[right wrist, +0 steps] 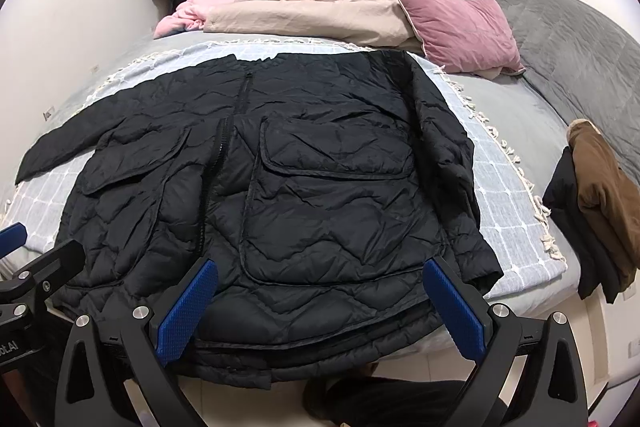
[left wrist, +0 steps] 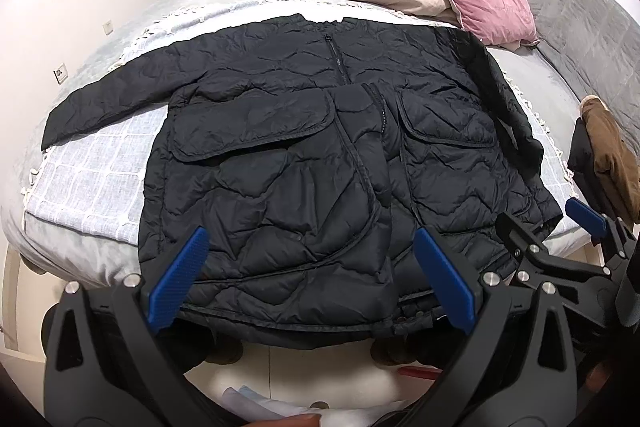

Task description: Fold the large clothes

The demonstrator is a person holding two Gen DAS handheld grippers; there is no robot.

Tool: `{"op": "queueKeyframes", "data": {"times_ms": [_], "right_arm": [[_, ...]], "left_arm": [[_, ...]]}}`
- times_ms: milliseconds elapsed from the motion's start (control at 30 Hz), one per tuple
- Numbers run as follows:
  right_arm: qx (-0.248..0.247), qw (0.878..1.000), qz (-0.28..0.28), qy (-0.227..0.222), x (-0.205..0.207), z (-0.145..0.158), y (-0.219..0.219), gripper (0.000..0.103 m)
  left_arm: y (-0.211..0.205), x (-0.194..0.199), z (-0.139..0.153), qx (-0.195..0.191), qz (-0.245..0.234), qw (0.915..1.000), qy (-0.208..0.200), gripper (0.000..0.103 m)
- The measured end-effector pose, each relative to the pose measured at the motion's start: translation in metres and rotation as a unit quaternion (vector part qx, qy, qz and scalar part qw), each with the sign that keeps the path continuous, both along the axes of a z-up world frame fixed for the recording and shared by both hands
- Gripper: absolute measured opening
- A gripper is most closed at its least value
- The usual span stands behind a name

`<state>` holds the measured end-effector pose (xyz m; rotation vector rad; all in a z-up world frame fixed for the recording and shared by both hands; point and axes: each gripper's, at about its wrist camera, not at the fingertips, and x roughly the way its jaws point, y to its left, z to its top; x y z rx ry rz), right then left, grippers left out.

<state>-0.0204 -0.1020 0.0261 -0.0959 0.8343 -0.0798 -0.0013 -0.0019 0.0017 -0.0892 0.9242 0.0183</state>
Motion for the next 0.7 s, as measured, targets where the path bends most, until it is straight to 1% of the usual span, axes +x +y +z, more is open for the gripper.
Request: {"op": "queueKeyframes", "data": {"times_ms": [700], "right_arm": [[0.004, 1.000, 0.002, 0.001, 0.0018, -0.0023, -0.0006, 0.103]], "left_arm": [[0.0012, 0.0012, -0.0002, 0.000, -0.001, 1.0000, 0.002, 0.102]]}}
